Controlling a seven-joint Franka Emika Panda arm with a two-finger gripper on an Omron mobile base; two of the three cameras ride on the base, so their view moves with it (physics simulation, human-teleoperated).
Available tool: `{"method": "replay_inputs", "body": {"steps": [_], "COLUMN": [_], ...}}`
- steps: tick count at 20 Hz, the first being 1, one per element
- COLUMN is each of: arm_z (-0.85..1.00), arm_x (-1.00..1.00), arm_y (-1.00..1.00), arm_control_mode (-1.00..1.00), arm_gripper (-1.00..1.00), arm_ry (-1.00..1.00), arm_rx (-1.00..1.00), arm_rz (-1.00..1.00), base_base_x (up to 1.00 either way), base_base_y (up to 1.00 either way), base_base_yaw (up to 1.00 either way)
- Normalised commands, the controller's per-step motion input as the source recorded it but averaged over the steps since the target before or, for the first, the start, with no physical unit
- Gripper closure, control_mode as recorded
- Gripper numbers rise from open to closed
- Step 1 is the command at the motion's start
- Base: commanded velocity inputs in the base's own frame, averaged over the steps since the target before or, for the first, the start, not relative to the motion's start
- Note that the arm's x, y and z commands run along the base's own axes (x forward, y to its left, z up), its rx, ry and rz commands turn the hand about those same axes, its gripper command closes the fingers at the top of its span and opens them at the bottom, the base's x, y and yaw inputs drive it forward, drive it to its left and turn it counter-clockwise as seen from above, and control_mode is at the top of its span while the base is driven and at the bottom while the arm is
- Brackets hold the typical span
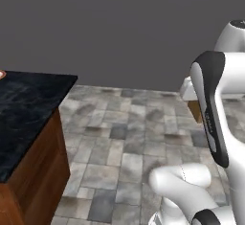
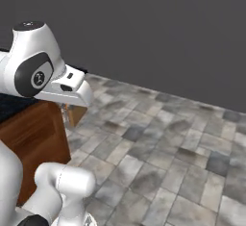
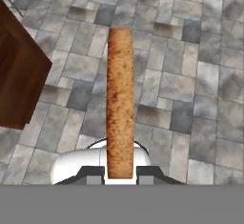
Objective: Start the toaster. Once the lever pops up, take the bread to the plate on the dining counter.
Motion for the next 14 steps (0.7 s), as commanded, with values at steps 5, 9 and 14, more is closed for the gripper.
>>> {"method": "replay_inputs", "body": {"steps": [5,9,14], "arm_z": [0.0,0.0,0.0], "arm_x": [0.0,0.0,0.0], "arm_y": [0.0,0.0,0.0], "arm_control_mode": [1.0,1.0,1.0], "arm_gripper": [1.0,1.0,1.0], "arm_ry": [0.0,0.0,0.0], "arm_rx": [0.0,0.0,0.0], "arm_rz": [0.0,0.0,0.0], "base_base_x": [1.0,1.0,1.0], "base_base_y": [-0.91,-0.83,-0.77], "base_base_yaw": [0.37,0.41,0.43]}}
